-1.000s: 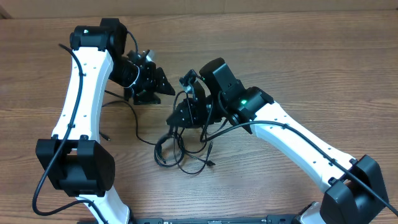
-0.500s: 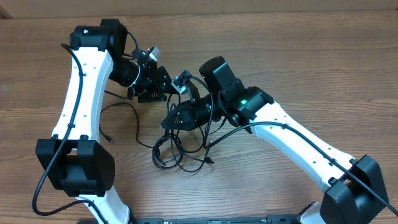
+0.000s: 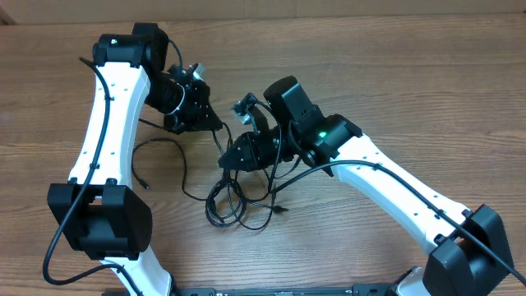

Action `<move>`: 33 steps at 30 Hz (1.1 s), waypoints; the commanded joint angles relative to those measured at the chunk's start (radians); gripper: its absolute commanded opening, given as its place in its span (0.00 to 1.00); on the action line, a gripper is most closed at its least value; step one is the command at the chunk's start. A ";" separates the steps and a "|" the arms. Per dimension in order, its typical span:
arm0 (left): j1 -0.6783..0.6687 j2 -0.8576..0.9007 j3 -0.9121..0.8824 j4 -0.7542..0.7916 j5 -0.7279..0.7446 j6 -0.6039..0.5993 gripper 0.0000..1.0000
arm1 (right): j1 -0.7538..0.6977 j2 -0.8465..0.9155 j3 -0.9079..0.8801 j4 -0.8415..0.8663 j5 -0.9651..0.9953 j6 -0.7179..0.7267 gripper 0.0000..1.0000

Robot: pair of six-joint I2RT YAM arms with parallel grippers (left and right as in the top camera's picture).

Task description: Untangle cables

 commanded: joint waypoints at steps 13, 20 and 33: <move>0.011 -0.014 0.174 -0.064 -0.064 -0.044 0.04 | -0.086 -0.023 0.020 -0.275 0.598 0.227 0.04; 0.014 -0.014 0.570 -0.104 -0.092 -0.090 0.04 | -0.090 -0.019 0.009 -0.417 0.866 0.401 0.04; -0.065 -0.014 0.500 -0.134 -0.213 -0.119 0.04 | -0.092 -0.020 0.013 -0.085 0.154 -0.025 0.58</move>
